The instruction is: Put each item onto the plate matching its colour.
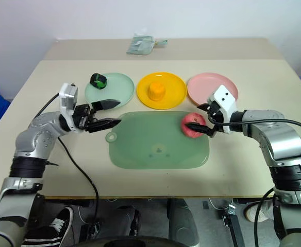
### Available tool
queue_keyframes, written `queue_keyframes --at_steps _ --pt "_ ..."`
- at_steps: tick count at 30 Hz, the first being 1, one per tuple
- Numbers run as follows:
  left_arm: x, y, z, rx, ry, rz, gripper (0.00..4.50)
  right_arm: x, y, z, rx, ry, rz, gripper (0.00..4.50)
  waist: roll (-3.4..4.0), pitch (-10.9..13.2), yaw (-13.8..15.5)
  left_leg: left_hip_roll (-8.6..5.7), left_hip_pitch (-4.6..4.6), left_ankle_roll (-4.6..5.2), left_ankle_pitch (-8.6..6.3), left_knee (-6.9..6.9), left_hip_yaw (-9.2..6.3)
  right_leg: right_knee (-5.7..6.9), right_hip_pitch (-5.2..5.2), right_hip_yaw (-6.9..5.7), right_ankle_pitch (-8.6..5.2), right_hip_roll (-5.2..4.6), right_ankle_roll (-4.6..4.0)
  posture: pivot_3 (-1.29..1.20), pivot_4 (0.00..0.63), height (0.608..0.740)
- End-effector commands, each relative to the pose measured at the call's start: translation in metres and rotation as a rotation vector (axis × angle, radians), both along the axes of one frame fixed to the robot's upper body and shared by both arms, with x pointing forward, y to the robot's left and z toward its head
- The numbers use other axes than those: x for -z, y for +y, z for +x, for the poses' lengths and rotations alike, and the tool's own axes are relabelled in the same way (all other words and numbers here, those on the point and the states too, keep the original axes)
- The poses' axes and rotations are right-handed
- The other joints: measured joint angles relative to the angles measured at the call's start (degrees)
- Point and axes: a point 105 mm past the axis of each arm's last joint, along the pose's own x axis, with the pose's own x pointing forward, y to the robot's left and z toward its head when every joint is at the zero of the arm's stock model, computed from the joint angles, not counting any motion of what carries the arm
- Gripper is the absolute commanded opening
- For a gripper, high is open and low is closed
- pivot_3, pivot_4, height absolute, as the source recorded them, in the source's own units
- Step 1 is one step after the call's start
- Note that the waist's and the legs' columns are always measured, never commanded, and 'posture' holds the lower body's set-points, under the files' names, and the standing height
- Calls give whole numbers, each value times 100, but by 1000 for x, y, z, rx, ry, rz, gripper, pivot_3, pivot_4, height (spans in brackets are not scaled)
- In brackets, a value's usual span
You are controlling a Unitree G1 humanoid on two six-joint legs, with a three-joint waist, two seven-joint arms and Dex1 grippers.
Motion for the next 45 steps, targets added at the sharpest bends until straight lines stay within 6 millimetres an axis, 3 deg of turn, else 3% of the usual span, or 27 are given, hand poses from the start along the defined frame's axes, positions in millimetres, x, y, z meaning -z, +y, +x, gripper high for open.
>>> queue_keyframes --at_steps 1,6,10,14,18,20,22,24,25,27,32,34,36,38,40,45 --pt "-4 -4 -10 73 19 25 4452 0 -2 2 19 -1 -23 4500 0 0 2 0 1 -1 0 0 1 2 0 0 0 0 0 0 150 740" --pt "-5 -12 -8 59 -6 34 4452 15 -4 0 8 25 -87 4500 0 0 10 0 -3 -30 16 0 2 -3 -2 0 0 -2 0 0 150 740" --pt "-6 -13 -2 30 -28 28 4500 -2 -3 12 47 -63 -39 3439 0 0 14 -1 -3 -35 19 0 1 -6 -1 1 0 -4 0 0 150 740" --pt "-11 -11 8 -39 -70 -15 4500 -53 -14 43 210 -259 154 3439 2 1 -5 -1 -3 -40 22 -1 8 -2 -6 6 3 -4 -4 0 150 740" --pt "-14 -9 26 -163 -141 -16 4500 -90 -52 72 474 -472 183 3439 2 1 24 -1 -11 -45 24 -5 6 -1 -16 5 4 -4 -6 0 150 740" --pt "-12 -8 32 -213 -160 -19 4500 -90 -68 83 585 -525 111 3439 1 1 32 -3 -13 -45 24 -5 2 -6 -14 2 4 -5 -6 0 150 740" --pt "-9 -8 33 -227 -170 -10 4500 -83 -68 88 580 -480 169 3439 0 0 23 -5 -14 -43 23 -7 4 -9 -12 3 4 -7 -7 0 150 740" --pt "-7 -7 32 -229 -179 -3 4500 -80 -64 92 568 -460 213 4345 1 0 1 -5 -14 -40 22 -8 6 -8 -12 4 4 -6 -7 0 150 740" --pt "-7 -6 31 -231 -181 -5 4500 -79 -65 94 573 -463 200 4459 2 1 -17 -5 -15 -39 22 -8 7 -6 -13 6 4 -7 -7 0 150 740" --pt "-7 -3 29 -243 -182 -6 4500 -76 -69 99 607 -458 197 4459 2 1 -34 -5 -15 -39 21 -8 13 -1 -16 11 4 -6 -7 0 150 740" --pt "-3 7 27 -280 -180 -5 4500 -100 -81 101 642 -553 251 4459 3 2 -34 -2 -11 -40 22 -8 15 -1 -17 13 4 -3 -7 0 150 740" --pt "-4 7 26 -283 -179 -11 4500 -110 -76 98 593 -592 269 4459 4 2 -33 -1 -11 -40 22 -8 14 -1 -17 13 4 -2 -7 0 150 740" --pt "-3 5 25 -276 -179 -12 4500 -112 -55 92 447 -547 323 4459 3 2 -20 -1 -11 -40 22 -8 13 -1 -16 12 4 -2 -7 0 150 740" --pt "1 9 20 -253 -185 14 4500 -97 -16 73 187 -486 257 4459 3 2 -17 -2 -12 -38 21 -8 13 -1 -15 12 4 -3 -7 0 150 740" --pt "6 17 16 -233 -179 57 4500 -81 7 52 21 -392 237 4459 4 2 -20 3 -13 -36 20 -11 9 5 -14 9 4 3 -7 0 150 740" --pt "6 17 11 -222 -156 41 4500 -56 13 18 -130 -249 172 4459 5 3 29 -6 -13 -33 18 -1 8 -5 -10 8 4 -7 -7 0 150 740"
